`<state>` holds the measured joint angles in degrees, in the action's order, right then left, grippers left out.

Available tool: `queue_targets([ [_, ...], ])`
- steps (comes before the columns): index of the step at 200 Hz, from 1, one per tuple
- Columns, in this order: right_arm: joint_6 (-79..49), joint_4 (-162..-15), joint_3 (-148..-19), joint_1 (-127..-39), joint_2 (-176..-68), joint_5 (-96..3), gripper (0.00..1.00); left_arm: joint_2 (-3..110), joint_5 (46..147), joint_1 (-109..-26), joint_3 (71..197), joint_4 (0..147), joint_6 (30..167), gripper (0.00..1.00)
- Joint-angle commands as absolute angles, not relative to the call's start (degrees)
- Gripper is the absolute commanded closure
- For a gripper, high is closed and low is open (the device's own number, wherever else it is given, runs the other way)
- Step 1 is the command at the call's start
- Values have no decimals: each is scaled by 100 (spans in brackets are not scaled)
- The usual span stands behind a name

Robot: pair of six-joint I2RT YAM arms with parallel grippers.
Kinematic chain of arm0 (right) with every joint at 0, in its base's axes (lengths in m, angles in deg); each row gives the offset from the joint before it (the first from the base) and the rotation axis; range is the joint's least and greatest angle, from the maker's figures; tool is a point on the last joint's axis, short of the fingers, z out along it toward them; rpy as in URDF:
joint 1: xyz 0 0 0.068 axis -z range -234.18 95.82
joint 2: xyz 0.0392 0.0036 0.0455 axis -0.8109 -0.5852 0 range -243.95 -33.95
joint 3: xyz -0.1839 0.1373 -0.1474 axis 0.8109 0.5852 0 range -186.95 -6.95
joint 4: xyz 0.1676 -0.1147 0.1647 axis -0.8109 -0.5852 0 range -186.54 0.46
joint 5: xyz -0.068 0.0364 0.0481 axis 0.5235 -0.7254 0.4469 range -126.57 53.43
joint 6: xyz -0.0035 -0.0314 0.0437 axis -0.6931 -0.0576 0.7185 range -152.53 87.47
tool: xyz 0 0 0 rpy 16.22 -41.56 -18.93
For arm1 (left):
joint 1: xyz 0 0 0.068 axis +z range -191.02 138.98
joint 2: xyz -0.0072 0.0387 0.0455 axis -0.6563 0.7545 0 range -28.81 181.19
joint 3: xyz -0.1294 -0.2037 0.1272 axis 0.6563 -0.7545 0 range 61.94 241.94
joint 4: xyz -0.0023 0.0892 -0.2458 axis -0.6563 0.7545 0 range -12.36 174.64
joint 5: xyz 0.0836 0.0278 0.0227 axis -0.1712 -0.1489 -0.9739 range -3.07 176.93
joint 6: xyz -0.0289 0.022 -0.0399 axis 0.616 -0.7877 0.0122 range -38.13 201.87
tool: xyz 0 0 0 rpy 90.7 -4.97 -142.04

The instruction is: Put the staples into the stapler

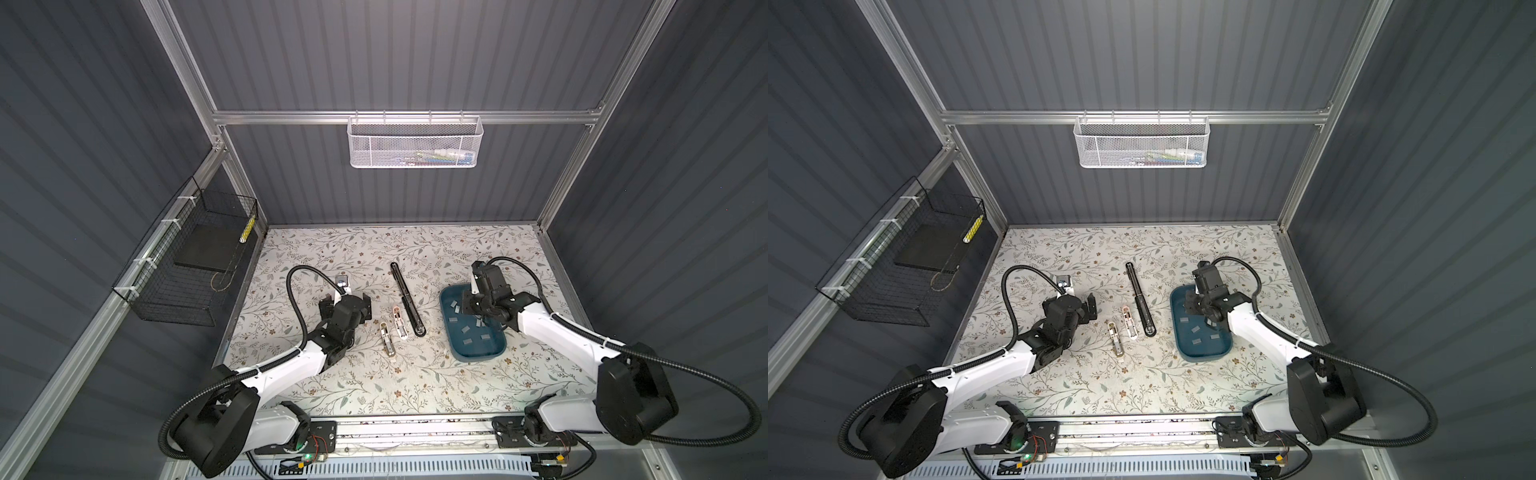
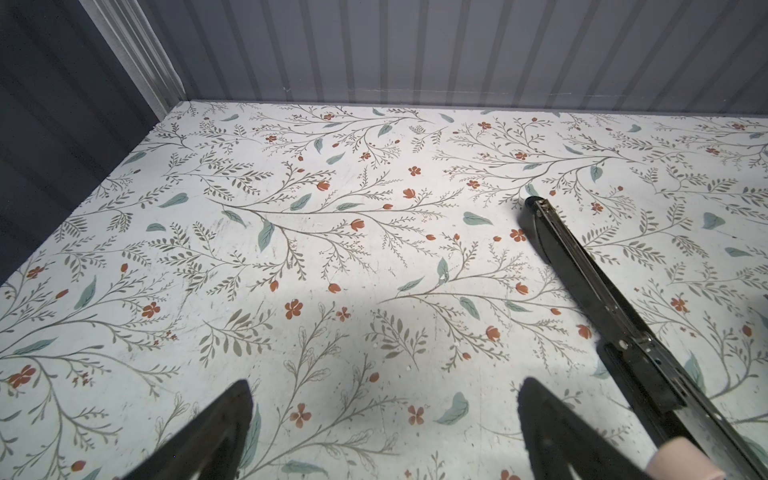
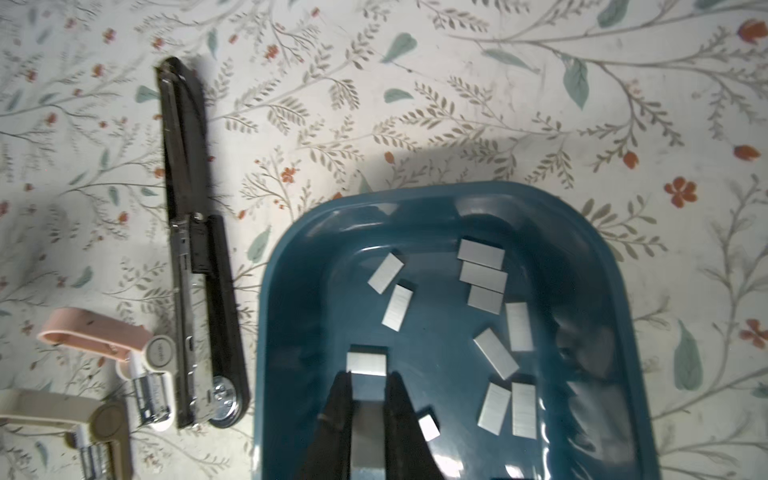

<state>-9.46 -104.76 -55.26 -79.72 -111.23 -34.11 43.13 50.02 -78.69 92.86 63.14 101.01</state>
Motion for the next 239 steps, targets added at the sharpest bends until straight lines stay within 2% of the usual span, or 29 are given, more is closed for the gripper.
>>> queue_targets([
  [1,-1046,-10110,-5594,-8266,-10971,-3606,93,4294,4990,-7846,9430,6397,10203,0],
  [33,-1192,-10218,-6072,-9005,-11208,-3304,94,4213,5177,-7839,9365,6298,10243,0],
  [61,-1316,-10109,-6347,-9330,-11606,-3488,93,4104,5279,-7837,9315,6259,10280,0],
  [72,-1344,-9966,-6398,-9361,-11748,-3654,90,4045,5278,-7837,9250,6164,10246,0],
  [97,-1397,-9667,-6431,-9365,-12063,-3838,91,3977,5206,-7826,9189,6138,10265,0],
  [174,-1337,-9648,-6659,-9539,-12750,-3233,94,3897,5271,-7822,9174,6122,10170,0],
  [239,-1260,-9827,-6860,-9567,-13107,-3218,94,4096,5332,-7820,9259,6160,10179,0],
])
